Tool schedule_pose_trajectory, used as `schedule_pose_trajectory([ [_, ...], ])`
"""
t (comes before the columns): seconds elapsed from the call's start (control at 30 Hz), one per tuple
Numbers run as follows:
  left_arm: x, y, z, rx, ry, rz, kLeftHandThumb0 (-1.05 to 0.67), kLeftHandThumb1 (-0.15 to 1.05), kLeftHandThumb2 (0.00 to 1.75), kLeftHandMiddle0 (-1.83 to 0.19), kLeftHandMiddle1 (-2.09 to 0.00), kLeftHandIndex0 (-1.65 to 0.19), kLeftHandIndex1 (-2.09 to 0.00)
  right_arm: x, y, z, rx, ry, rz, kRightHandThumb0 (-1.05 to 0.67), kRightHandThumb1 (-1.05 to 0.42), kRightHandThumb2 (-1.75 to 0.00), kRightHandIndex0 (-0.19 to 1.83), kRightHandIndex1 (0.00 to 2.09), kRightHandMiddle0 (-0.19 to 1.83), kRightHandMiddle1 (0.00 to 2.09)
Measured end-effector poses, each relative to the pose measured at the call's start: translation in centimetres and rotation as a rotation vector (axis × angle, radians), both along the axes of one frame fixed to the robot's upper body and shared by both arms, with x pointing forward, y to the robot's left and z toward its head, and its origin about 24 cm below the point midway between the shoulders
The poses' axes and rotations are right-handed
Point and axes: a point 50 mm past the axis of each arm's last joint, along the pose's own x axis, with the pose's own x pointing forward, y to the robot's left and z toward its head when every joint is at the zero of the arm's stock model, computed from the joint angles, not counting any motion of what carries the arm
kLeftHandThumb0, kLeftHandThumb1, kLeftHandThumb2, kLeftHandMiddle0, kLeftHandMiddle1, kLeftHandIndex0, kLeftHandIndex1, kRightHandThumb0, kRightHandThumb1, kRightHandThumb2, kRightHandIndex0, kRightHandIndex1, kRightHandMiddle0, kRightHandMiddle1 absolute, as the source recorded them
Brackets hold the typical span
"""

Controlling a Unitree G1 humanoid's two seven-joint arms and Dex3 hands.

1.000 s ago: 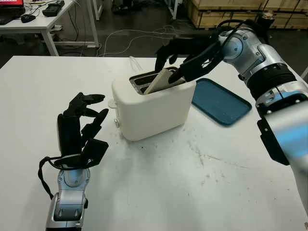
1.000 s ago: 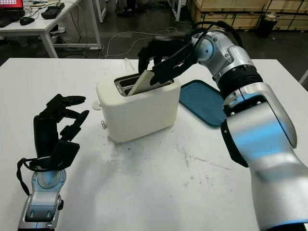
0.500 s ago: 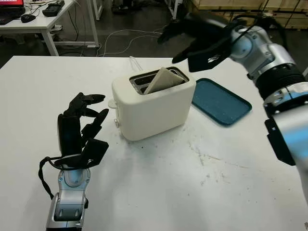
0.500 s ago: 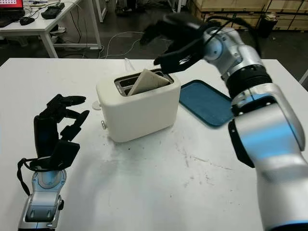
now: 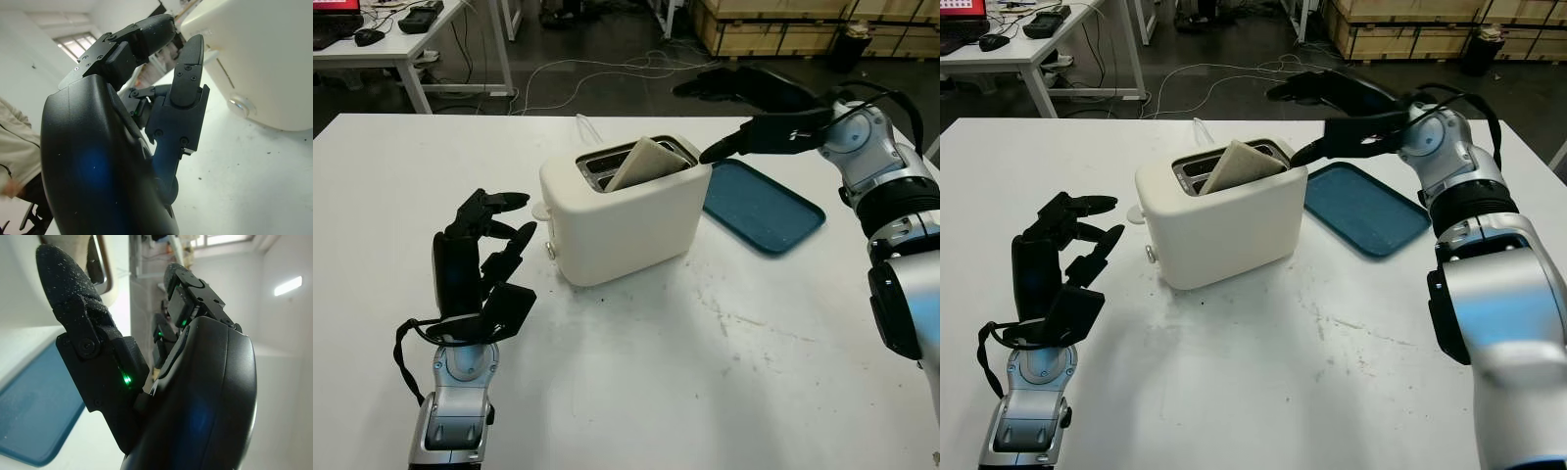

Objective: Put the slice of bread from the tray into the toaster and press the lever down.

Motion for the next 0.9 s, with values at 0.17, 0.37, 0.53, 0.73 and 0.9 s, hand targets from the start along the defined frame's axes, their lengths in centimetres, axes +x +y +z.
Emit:
schedule_pose_trajectory([
  [0.17,0.0,0.0,0.0,-0.002,0.000,0.000,-0.31,0.92,0.11,-0.59,-1.40,-0.63,-0.81,-0.3,-0.6,-1.0,0.073,0.021,-0.005,-0.99,-0.77,0.00,0.52,0.26,0.68,0.09],
  [0.37,0.0,0.0,0.0,-0.002,0.000,0.000,-0.32,0.92,0.11,-0.60,-1.44,-0.63,-0.81,-0.4,0.1,-1.6,0.125,-0.030,-0.008,-0.81,-0.70,0.00,0.65,0.36,0.80,0.10],
  [0.53,0.0,0.0,0.0,-0.003,0.000,0.000,-0.32,0.92,0.11,-0.59,-1.42,-0.63,-0.80,-0.4,1.0,-1.8,0.147,-0.067,0.007,-0.78,-0.69,0.00,0.74,0.39,0.86,0.10],
  [0.73,0.0,0.0,0.0,-0.003,0.000,-0.001,-0.32,0.92,0.11,-0.59,-1.40,-0.63,-0.80,-0.5,1.8,-2.0,0.170,-0.071,0.028,-0.68,-0.68,0.00,0.80,0.41,0.92,0.09],
  [0.9,0.0,-0.1,0.0,-0.004,0.001,0.000,-0.32,0.92,0.11,-0.60,-1.40,-0.64,-0.80,-0.5,2.4,-2.1,0.183,-0.078,0.043,-0.63,-0.65,0.00,0.79,0.40,0.94,0.08],
])
